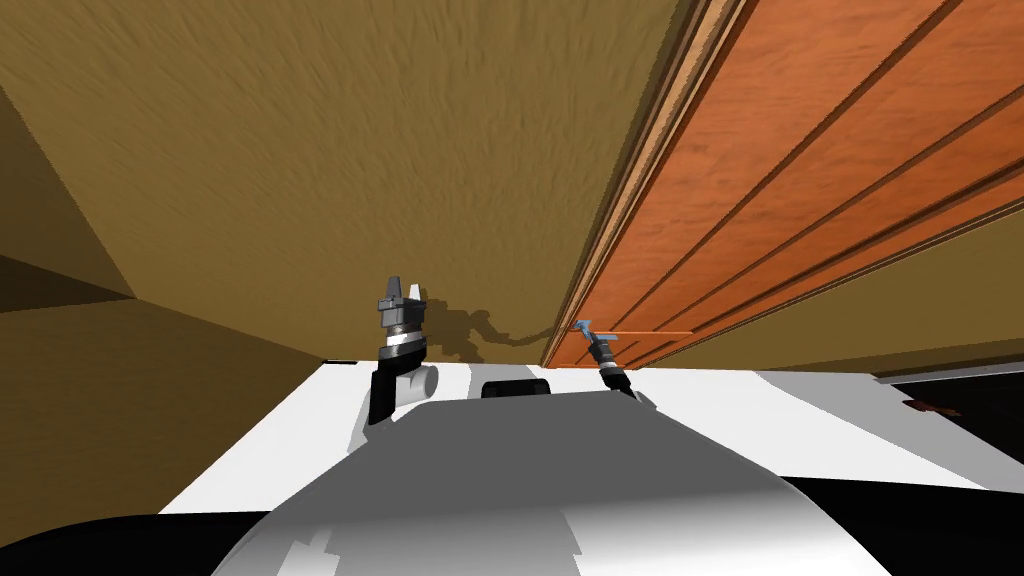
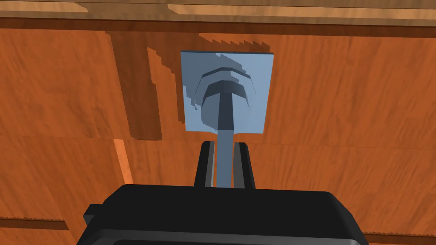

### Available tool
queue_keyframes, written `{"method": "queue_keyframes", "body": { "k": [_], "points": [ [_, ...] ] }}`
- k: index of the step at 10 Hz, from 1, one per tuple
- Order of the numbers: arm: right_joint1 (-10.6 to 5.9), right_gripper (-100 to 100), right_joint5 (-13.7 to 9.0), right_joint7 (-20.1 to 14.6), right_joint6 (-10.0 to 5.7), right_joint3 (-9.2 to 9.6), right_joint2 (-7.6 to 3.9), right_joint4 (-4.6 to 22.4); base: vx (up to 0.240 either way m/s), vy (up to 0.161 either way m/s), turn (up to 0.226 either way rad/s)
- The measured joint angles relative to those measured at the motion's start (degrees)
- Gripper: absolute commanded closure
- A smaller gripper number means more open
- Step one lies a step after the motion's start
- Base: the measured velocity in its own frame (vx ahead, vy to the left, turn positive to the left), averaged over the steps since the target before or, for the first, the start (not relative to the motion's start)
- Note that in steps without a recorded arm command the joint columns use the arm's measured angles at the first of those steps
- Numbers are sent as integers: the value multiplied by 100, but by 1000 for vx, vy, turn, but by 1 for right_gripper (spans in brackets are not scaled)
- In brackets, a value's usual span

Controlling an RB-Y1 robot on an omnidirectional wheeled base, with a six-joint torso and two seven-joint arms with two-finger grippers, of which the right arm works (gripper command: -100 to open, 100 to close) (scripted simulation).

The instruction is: Pull the door open

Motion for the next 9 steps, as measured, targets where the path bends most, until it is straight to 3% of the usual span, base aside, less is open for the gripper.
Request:
{"method": "queue_keyframes", "body": {
  "k": [4,9],
  "points": [
    [94,100,12,-58,-81,20,-65,-57,-115,-47,115],
    [341,100,105,-317,-611,178,-283,186,-222,-84,201]
  ]
}}
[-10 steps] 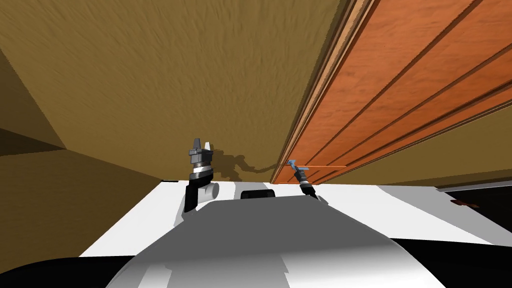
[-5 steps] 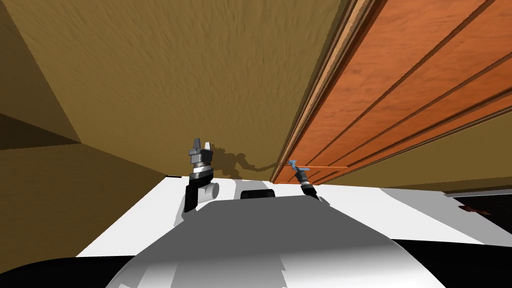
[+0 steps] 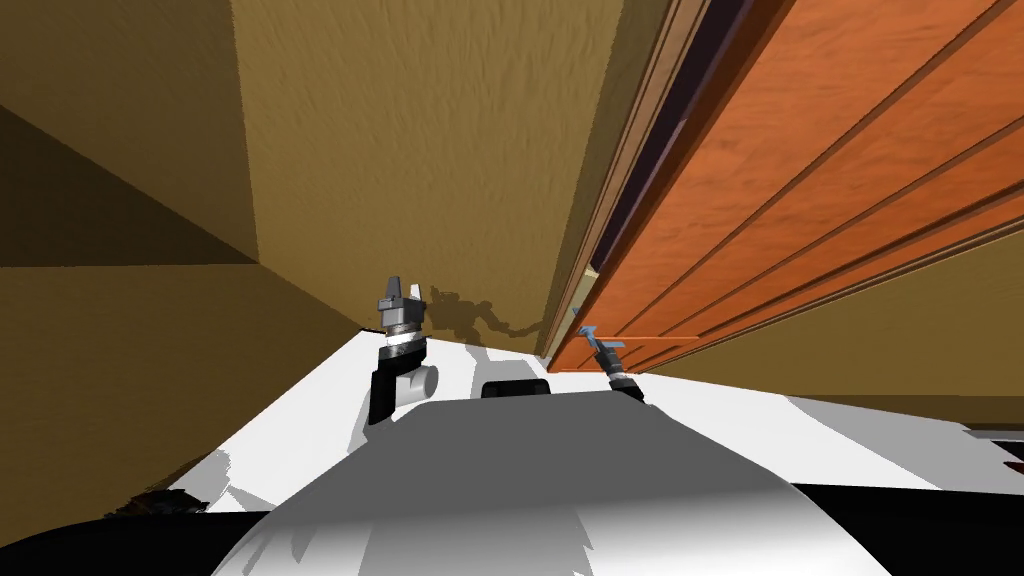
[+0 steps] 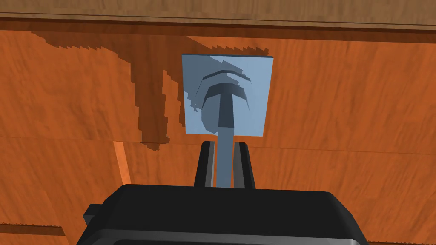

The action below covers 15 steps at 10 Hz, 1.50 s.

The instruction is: Pull the door open

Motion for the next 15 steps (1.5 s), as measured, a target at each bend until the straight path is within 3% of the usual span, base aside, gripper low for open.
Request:
{"method": "queue_keyframes", "body": {
  "k": [2,4,11,13,15],
  "points": [
    [149,100,41,-120,-193,71,-82,-14,-148,-38,69],
    [197,100,53,-131,-262,94,-82,34,-189,-85,210],
    [404,100,86,-288,-828,178,-260,276,-209,-60,166],
    [503,100,92,-313,-862,191,-291,221,-140,-37,108],
    [463,100,87,-323,-923,188,-311,302,-233,-73,180]
  ]
}}
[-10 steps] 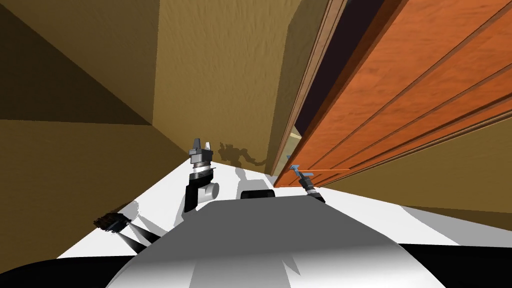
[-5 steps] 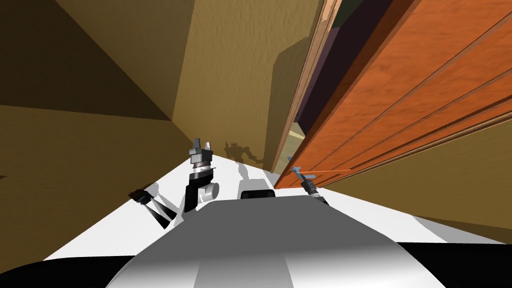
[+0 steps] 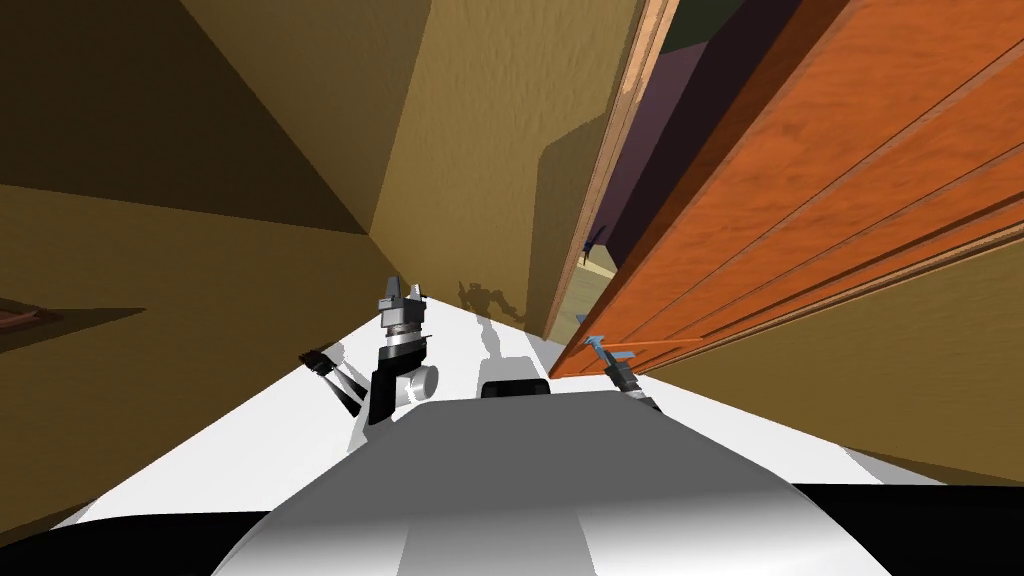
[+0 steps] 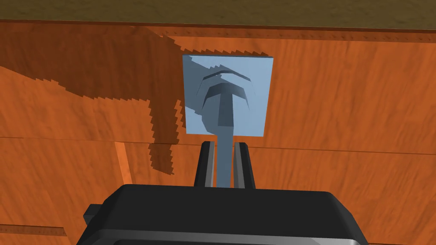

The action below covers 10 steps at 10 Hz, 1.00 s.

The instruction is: Pull the door open

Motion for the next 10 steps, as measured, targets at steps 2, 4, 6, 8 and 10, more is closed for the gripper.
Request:
{"method": "queue_keyframes", "body": {
  "k": [2,4,6,8,10],
  "points": [
    [-12,100,11,-11,-70,19,-4,78,-191,-79,159],
    [7,100,22,-20,-121,41,0,96,-211,-94,171],
    [-5,100,33,-30,-187,60,-1,152,-201,-63,156],
    [2,100,36,-42,-225,68,-18,166,-158,-54,88],
    [3,100,43,-4,-137,62,30,89,-181,-40,122]
  ]
}}
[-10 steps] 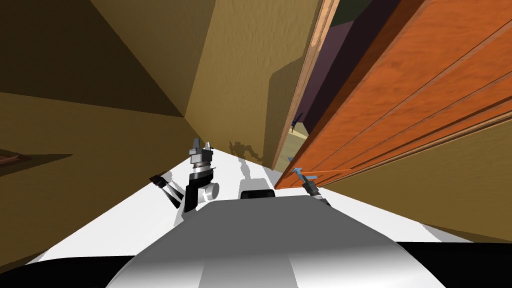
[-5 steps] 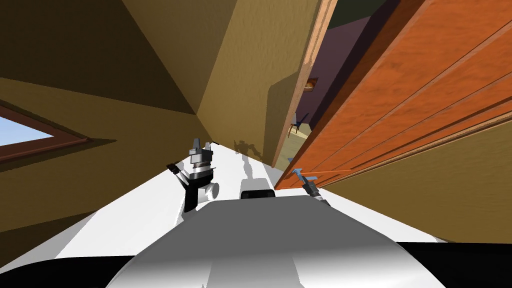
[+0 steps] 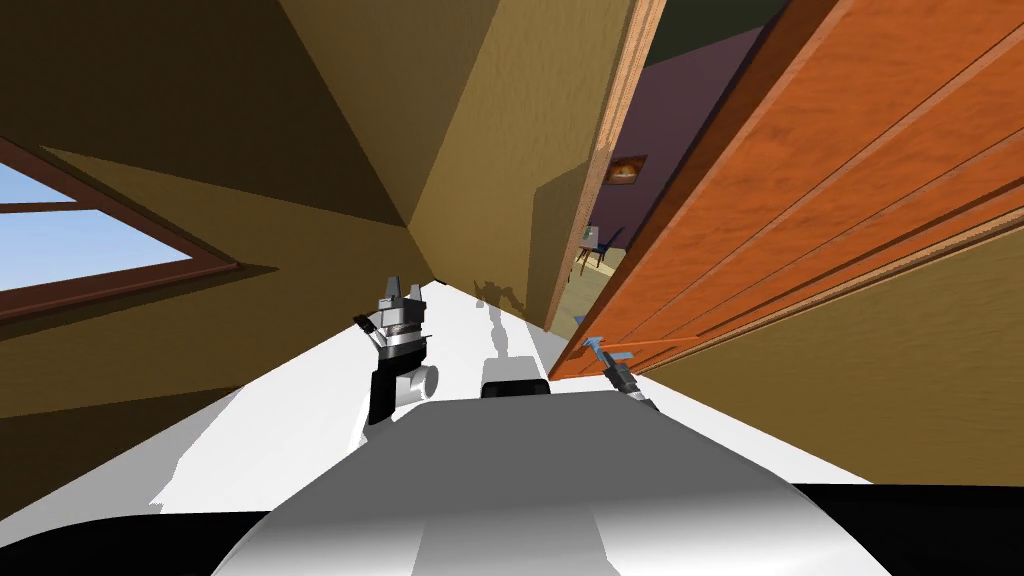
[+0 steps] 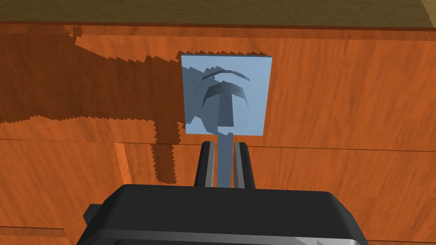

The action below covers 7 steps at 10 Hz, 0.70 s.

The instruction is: Pull the door open

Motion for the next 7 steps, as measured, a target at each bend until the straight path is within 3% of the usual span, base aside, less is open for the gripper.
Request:
{"method": "queue_keyframes", "body": {
  "k": [1,4,7],
  "points": [
    [-168,100,5,31,1,-10,37,159,-147,-35,31],
    [-169,100,1,122,269,-49,107,-104,-156,-37,67],
    [-290,100,1,209,461,-89,187,-159,-149,-47,66]
  ]
}}
